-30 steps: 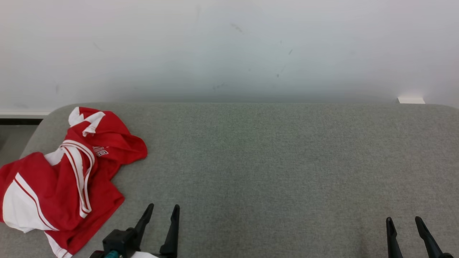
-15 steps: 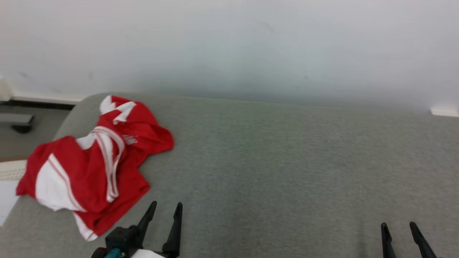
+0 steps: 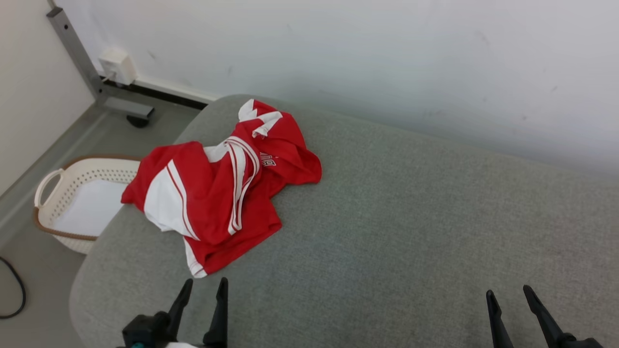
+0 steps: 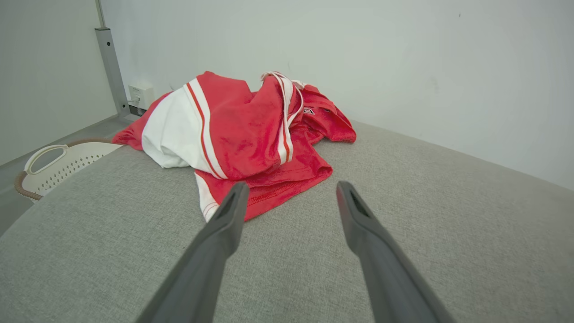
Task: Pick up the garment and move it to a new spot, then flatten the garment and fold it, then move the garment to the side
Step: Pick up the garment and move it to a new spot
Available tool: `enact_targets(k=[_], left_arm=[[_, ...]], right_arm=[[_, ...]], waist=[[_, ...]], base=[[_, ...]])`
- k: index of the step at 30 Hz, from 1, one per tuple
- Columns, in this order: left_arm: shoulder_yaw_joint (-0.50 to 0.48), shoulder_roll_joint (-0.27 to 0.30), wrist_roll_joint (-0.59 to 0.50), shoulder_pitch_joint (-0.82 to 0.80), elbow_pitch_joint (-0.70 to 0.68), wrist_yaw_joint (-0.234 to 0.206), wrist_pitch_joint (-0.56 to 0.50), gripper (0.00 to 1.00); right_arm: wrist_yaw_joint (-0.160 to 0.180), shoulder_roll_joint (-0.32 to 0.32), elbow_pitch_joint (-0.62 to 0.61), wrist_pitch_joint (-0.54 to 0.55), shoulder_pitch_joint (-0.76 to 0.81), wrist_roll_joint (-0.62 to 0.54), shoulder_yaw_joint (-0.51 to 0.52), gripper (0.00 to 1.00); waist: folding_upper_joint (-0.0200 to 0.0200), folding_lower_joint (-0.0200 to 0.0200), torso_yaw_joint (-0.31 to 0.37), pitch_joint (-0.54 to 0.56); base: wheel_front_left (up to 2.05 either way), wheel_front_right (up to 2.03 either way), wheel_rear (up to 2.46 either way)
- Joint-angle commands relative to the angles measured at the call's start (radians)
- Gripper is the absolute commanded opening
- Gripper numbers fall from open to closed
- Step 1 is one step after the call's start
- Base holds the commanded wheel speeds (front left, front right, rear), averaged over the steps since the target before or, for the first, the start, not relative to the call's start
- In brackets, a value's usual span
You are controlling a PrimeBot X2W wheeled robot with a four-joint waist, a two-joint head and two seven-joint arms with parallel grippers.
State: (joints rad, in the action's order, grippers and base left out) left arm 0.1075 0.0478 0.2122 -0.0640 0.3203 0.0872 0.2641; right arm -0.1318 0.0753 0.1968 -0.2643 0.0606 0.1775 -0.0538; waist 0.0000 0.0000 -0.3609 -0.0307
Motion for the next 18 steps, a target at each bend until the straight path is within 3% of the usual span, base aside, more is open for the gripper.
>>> enact_targets(k=[1, 6, 11, 18], left_arm=[[-0.006, 0.005, 0.019, -0.012, -0.011, -0.004, 0.001, 1.00], [-0.037, 0.005, 0.042, -0.107, -0.031, -0.005, 0.001, 1.00], [-0.093, 0.006, 0.015, -0.300, 0.000, 0.000, 0.001, 1.00], [-0.137, 0.042, 0.003, -0.619, 0.243, -0.024, 0.001, 1.00]], right_arm=[[0.002, 0.015, -0.001, 0.000, -0.021, -0.004, -0.003, 1.00], [0.002, 0.041, -0.020, 0.000, -0.067, -0.011, -0.016, 1.00], [0.002, 0.089, -0.043, 0.000, -0.130, -0.028, -0.010, 1.00], [0.002, 0.179, -0.087, 0.000, -0.180, -0.049, 0.019, 1.00]], waist=[[0.0000, 0.0000, -0.014, -0.035], [0.0000, 0.0000, 0.005, -0.120], [0.0000, 0.0000, 0.023, -0.254], [0.0000, 0.0000, 0.037, -0.417]], base=[[0.00, 0.00, 0.00], [0.00, 0.00, 0.00], [0.00, 0.00, 0.00], [0.00, 0.00, 0.00]])
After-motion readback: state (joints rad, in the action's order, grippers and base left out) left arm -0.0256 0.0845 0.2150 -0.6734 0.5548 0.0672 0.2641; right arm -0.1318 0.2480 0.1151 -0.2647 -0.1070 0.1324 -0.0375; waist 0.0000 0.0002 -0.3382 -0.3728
